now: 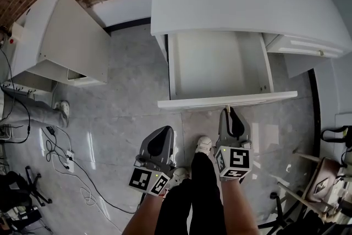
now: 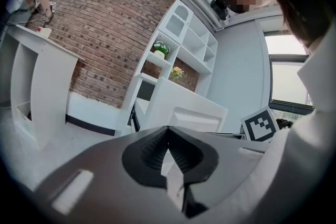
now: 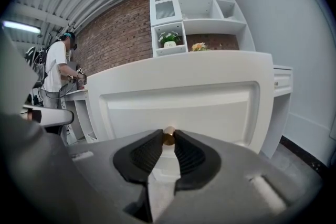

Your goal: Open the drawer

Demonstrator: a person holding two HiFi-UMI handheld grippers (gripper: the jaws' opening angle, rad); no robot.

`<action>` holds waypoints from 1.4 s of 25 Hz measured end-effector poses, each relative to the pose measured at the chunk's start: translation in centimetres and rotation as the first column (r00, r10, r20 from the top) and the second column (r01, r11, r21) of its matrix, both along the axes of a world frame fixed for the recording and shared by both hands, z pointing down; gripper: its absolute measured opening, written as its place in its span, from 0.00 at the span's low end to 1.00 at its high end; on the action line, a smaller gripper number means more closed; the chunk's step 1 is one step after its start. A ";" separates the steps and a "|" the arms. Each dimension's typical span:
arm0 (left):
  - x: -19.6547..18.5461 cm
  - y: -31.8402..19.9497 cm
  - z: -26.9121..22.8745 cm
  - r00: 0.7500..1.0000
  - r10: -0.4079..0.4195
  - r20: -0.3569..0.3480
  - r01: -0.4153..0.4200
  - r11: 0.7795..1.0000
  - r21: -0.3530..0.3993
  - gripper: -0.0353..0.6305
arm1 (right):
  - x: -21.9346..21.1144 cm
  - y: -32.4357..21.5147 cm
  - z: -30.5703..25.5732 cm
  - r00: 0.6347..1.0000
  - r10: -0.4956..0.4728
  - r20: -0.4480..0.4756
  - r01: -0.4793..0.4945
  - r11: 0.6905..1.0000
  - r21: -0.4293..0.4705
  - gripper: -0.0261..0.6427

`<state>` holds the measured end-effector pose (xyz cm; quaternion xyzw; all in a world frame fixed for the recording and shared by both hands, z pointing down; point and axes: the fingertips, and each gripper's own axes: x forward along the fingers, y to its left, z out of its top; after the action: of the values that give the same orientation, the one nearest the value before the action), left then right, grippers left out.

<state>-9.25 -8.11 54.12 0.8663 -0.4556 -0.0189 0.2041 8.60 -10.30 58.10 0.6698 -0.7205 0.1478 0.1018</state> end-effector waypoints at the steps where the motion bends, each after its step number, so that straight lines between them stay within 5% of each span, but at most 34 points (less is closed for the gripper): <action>1: 0.0 0.3 0.0 1.000 0.001 -0.001 -0.001 1.000 0.001 0.06 | 0.0 0.3 0.0 1.000 0.000 -0.001 0.000 1.000 0.000 0.14; 35: 0.2 5.2 -0.9 1.000 0.015 0.009 -0.015 1.000 0.018 0.06 | -0.7 6.6 0.0 1.000 -0.019 -0.016 0.019 1.000 0.002 0.14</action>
<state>-9.08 -2.89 53.21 0.8716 -0.4496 -0.0176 0.1945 7.92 -3.72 58.14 0.6642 -0.7263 0.1405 0.1081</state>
